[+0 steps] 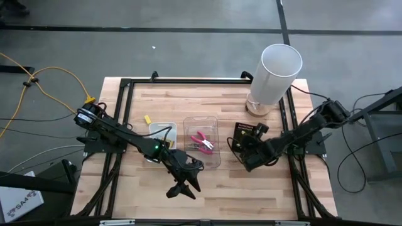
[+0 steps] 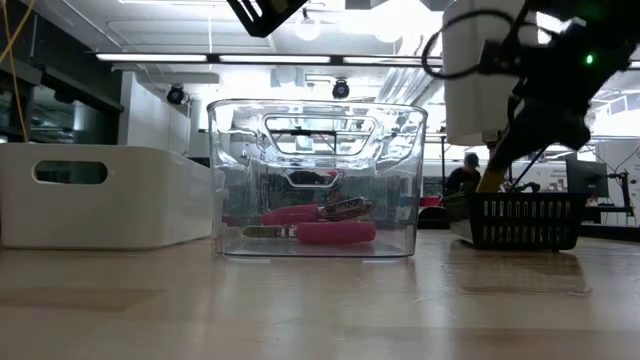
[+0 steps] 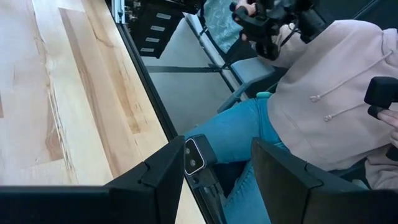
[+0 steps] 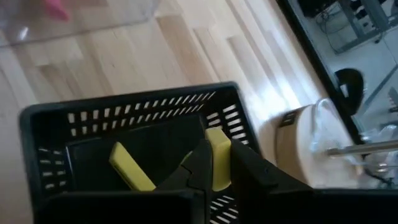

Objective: Pick & Place School Supplies
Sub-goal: Put the yellow eraser into the black basket

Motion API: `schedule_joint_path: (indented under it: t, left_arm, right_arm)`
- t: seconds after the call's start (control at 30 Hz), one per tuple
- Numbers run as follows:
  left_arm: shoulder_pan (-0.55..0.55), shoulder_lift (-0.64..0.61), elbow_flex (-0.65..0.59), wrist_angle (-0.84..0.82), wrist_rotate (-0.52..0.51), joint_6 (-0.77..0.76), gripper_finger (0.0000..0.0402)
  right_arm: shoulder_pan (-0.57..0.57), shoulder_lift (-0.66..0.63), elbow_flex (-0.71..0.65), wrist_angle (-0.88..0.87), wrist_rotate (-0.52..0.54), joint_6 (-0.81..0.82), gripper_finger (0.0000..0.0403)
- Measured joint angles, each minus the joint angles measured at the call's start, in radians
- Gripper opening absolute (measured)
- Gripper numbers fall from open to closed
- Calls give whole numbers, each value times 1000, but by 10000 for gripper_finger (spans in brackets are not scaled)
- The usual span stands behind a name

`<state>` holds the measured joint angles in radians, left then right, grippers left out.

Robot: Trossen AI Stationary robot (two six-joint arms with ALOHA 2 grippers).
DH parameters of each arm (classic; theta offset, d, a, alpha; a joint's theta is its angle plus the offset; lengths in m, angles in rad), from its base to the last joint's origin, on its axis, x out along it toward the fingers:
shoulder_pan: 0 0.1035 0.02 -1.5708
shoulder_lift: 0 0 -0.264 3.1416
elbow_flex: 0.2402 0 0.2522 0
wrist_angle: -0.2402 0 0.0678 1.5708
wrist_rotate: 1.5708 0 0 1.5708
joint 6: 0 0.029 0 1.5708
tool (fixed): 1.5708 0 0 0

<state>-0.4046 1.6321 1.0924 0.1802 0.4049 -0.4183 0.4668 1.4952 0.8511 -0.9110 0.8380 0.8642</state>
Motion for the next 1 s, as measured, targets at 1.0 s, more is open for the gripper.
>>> schedule_joint_path:
  t: [1.0]
  left_arm:
    - [-13,0,0,0,-1,0,178]
  right_arm:
    - [-155,1,-115,284,-193,-190,120]
